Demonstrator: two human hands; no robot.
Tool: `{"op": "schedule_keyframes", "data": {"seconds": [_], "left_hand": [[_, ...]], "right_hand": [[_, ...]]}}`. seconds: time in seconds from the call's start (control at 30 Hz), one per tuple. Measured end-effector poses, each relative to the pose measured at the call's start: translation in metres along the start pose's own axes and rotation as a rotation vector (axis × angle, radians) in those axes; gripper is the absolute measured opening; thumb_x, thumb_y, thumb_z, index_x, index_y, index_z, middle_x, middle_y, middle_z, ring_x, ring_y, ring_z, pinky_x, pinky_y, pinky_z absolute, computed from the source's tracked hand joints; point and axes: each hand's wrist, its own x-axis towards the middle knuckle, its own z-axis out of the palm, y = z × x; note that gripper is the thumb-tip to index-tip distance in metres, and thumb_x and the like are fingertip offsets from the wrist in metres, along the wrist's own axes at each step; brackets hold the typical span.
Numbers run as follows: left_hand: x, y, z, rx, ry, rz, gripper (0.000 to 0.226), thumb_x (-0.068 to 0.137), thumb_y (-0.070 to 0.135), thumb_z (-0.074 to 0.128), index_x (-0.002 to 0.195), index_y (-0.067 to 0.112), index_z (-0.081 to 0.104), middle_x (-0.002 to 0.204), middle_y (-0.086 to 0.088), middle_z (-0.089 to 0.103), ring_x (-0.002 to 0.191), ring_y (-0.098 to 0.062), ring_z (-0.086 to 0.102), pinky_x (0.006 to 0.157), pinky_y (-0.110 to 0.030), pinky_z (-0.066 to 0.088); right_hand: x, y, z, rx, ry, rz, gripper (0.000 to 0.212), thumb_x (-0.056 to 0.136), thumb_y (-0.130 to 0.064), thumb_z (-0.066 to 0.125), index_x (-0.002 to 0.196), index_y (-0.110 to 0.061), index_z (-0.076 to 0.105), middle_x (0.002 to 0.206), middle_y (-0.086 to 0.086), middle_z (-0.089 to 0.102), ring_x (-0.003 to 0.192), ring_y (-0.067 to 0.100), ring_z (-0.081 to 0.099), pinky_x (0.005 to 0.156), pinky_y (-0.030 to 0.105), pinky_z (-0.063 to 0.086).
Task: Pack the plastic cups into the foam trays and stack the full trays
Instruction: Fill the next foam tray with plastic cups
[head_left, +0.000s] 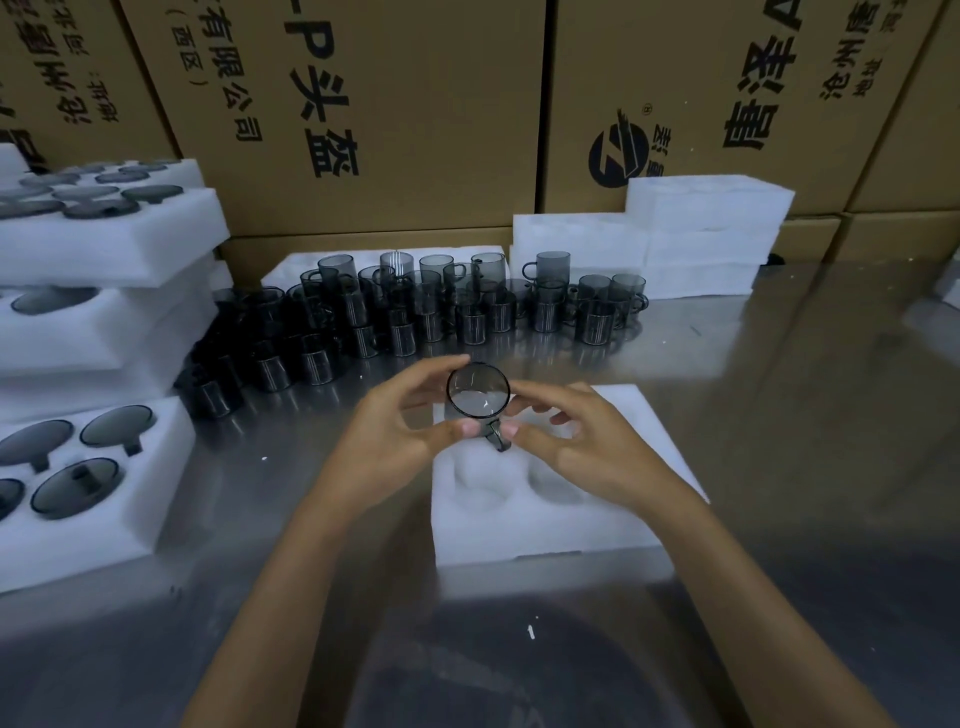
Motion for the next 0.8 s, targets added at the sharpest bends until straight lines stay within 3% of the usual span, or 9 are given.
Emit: {"op": "schedule_keyframes", "data": {"seconds": [0.1,0.2,0.37,0.47,0.57,0.8], "left_hand": [[0.001,-0.006,-0.001,0.018,-0.019,-0.038,0.058,0.076,0.024,0.083,0.130,0.031,0.061,0.120,0.020,0.065,0.113,0.010,0.057,0.098,-0.014,0.040],[0.001,-0.010,-0.001,0.036,-0.040,-0.074,0.057,0.078,0.030,0.081,0.131,0.034,0.060,0.124,0.019,0.063,0.118,0.008,0.054,0.102,-0.019,0.039],[0.000,-0.009,-0.003,0.002,-0.056,-0.106,0.048,0.082,0.051,0.065,0.128,0.038,0.062,0.125,0.021,0.063,0.122,0.005,0.053,0.109,-0.031,0.039],[0.002,-0.013,-0.001,0.026,-0.049,-0.123,0.035,0.094,0.038,0.061,0.128,0.033,0.063,0.131,0.014,0.060,0.129,-0.005,0.050,0.114,-0.041,0.037],[0.001,-0.017,0.002,0.009,-0.059,-0.150,0.031,0.096,0.026,0.062,0.127,0.027,0.064,0.134,0.007,0.059,0.128,-0.015,0.053,0.112,-0.044,0.039],[0.002,-0.027,0.005,0.002,-0.077,-0.182,0.028,0.095,0.026,0.063,0.123,0.029,0.065,0.130,0.010,0.062,0.129,-0.011,0.051,0.113,-0.038,0.037]], "right_hand": [[0.000,0.001,0.002,-0.035,-0.004,-0.002,0.049,0.092,-0.034,0.068,0.138,-0.042,0.053,0.114,-0.022,0.063,0.110,0.002,0.045,0.090,0.015,0.037],[0.000,0.001,0.002,-0.058,-0.015,-0.022,0.060,0.093,-0.034,0.067,0.146,-0.047,0.041,0.124,-0.022,0.058,0.118,0.002,0.041,0.098,0.017,0.037],[0.000,0.000,0.002,-0.092,-0.022,-0.039,0.052,0.094,-0.033,0.066,0.142,-0.040,0.049,0.137,-0.021,0.052,0.128,0.000,0.033,0.112,0.028,0.031],[0.002,0.000,0.004,-0.198,0.006,-0.036,0.050,0.093,-0.035,0.067,0.140,-0.040,0.052,0.141,-0.017,0.049,0.136,0.003,0.027,0.117,0.030,0.019],[0.005,0.001,0.005,-0.325,-0.022,-0.005,0.051,0.092,-0.041,0.066,0.141,-0.042,0.051,0.149,-0.016,0.043,0.143,0.007,0.020,0.111,0.026,0.008],[0.010,0.006,0.010,-0.399,-0.040,0.046,0.047,0.091,-0.046,0.061,0.138,-0.048,0.052,0.153,-0.016,0.038,0.144,0.005,0.016,0.112,0.028,0.007]]}}
